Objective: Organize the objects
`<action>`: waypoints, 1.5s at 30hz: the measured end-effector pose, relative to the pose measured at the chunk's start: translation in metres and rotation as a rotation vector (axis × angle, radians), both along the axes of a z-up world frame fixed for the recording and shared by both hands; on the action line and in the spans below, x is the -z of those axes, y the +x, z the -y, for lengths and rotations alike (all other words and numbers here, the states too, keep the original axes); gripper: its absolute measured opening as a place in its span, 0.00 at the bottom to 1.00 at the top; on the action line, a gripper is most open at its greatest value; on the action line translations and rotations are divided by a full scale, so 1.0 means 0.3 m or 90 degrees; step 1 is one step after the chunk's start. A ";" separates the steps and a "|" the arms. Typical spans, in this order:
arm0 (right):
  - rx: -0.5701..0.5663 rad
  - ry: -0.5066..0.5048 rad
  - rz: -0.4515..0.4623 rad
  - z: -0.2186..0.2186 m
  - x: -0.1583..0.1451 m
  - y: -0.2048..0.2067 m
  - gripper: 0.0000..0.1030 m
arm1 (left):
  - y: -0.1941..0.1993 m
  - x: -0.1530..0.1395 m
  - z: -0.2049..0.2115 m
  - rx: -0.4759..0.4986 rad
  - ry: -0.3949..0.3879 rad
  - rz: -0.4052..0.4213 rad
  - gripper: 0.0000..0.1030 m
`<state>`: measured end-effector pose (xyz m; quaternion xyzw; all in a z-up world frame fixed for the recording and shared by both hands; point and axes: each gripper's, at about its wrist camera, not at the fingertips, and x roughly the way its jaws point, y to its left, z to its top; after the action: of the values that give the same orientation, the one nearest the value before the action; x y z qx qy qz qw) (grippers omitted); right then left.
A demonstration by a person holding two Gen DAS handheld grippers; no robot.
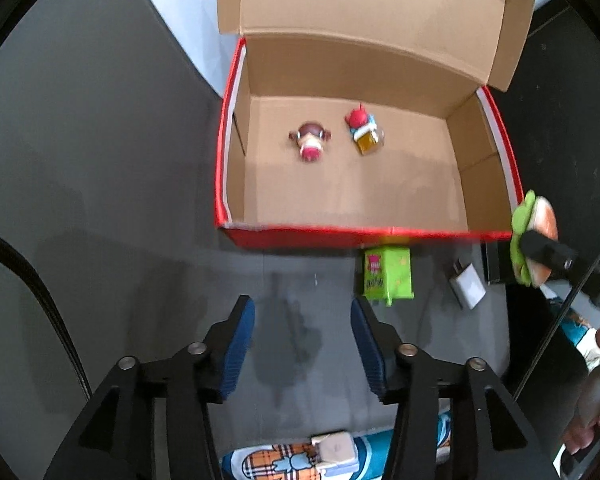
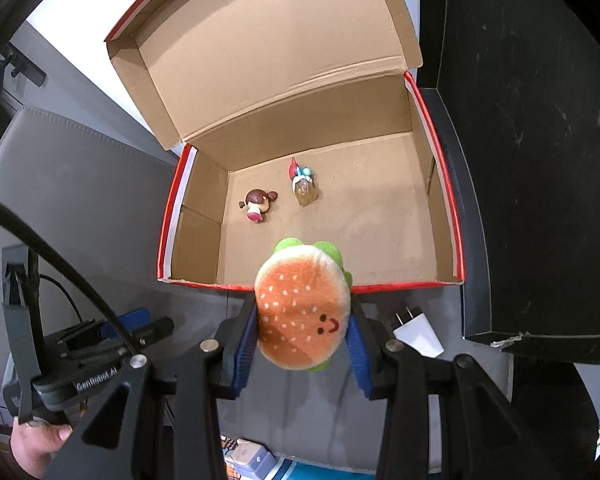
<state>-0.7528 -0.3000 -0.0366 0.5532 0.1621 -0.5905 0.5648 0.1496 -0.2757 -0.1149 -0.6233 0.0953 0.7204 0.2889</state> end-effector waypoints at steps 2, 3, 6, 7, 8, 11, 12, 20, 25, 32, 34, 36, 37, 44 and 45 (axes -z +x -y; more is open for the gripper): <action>-0.004 -0.001 0.003 -0.003 0.001 0.000 0.39 | 0.021 0.013 0.010 0.003 -0.005 0.005 0.57; -0.003 -0.002 0.004 -0.008 0.000 0.002 0.39 | 0.031 0.019 0.015 0.004 -0.008 0.006 0.60; -0.005 -0.007 0.005 -0.023 -0.005 0.005 0.39 | 0.062 0.034 0.028 0.008 -0.012 0.013 0.66; -0.004 -0.008 0.005 -0.028 -0.008 0.005 0.39 | 0.072 0.039 0.032 0.010 -0.013 0.015 0.67; -0.004 -0.010 0.005 -0.035 -0.012 0.004 0.39 | 0.086 0.045 0.038 0.012 -0.015 0.019 0.67; -0.007 -0.015 0.003 -0.057 -0.023 0.009 0.39 | 0.117 0.053 0.046 0.017 -0.017 0.024 0.67; -0.008 -0.016 0.003 -0.067 -0.025 0.011 0.39 | 0.125 0.051 0.052 0.019 -0.017 0.026 0.68; -0.017 -0.023 0.002 -0.165 -0.033 0.034 0.39 | 0.212 0.044 0.079 0.029 -0.014 0.026 0.75; -0.015 -0.035 0.002 -0.232 -0.043 0.035 0.39 | 0.264 0.023 0.094 0.033 -0.008 0.014 0.75; -0.021 -0.059 -0.005 -0.333 -0.071 0.042 0.39 | 0.352 0.021 0.111 0.042 0.002 0.008 0.76; -0.024 -0.061 -0.005 -0.355 -0.070 0.044 0.39 | 0.375 0.024 0.116 0.044 0.002 0.008 0.76; -0.028 -0.064 -0.006 -0.388 -0.068 0.045 0.39 | 0.398 0.033 0.119 0.047 -0.002 0.009 0.76; -0.029 -0.065 -0.006 -0.397 -0.068 0.046 0.39 | 0.408 0.038 0.121 0.048 -0.004 0.011 0.76; -0.039 -0.072 -0.006 -0.473 -0.073 0.052 0.39 | 0.459 0.066 0.136 0.052 -0.013 0.013 0.76; -0.041 -0.072 -0.007 -0.487 -0.073 0.053 0.39 | 0.465 0.070 0.137 0.052 -0.014 0.013 0.76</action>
<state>-0.7368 -0.1540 -0.0149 0.5119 0.1490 -0.5832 0.6129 0.2890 -0.3168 -0.1358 -0.6296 0.1259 0.7003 0.3121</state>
